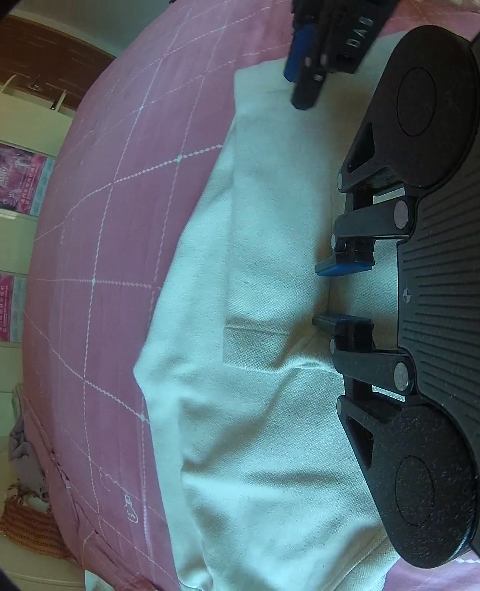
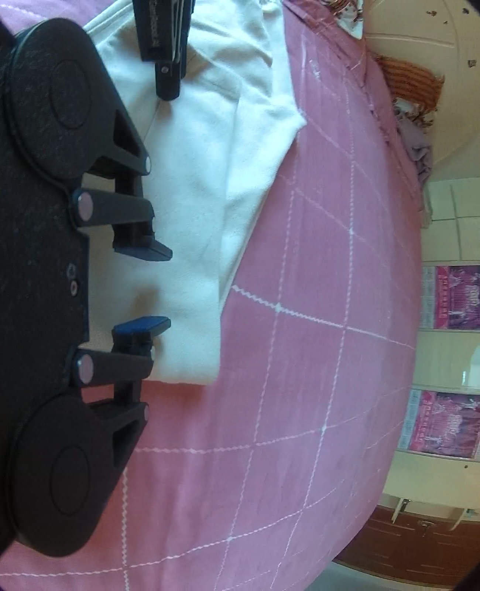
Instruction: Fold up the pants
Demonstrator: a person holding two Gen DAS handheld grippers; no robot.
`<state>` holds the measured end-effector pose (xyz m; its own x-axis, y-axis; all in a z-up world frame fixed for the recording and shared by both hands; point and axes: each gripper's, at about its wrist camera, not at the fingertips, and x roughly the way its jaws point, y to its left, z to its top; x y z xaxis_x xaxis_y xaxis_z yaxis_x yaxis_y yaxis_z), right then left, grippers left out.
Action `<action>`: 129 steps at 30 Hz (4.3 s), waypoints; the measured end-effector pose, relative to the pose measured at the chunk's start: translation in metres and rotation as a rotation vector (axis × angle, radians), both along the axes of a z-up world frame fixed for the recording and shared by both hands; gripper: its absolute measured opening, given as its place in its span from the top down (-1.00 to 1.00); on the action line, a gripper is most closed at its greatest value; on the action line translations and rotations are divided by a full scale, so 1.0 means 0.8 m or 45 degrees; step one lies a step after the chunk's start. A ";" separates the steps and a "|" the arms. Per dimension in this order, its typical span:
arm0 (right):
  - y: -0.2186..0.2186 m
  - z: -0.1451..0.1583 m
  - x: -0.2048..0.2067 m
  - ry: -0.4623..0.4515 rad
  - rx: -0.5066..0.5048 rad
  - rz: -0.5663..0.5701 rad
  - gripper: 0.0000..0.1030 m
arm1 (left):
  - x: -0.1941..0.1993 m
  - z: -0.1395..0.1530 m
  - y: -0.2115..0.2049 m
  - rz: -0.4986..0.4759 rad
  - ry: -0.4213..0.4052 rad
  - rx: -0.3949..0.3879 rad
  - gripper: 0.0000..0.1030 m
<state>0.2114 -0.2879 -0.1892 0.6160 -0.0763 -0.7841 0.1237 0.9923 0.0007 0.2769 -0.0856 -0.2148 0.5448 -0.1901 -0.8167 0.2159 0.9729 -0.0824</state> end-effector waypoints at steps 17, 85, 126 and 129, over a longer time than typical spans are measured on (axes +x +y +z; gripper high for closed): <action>0.068 -0.026 -0.067 0.040 0.008 0.051 0.17 | -0.059 0.002 0.015 -0.069 -0.020 0.055 0.56; 0.164 -0.032 -0.016 0.112 0.054 0.102 0.05 | 0.055 0.060 0.260 0.399 -0.303 -0.647 0.67; -0.025 -0.009 -0.096 -0.056 0.859 -0.411 -0.34 | -0.028 0.037 0.076 -0.033 -0.055 -0.183 0.59; -0.023 -0.019 -0.081 -0.060 0.863 -0.470 0.11 | -0.027 0.024 0.084 0.011 -0.031 -0.243 0.60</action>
<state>0.1469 -0.3060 -0.2044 0.6777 0.2040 -0.7065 0.4315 0.6676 0.6067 0.2550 -0.0188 -0.1957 0.5662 -0.3354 -0.7529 0.2118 0.9420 -0.2604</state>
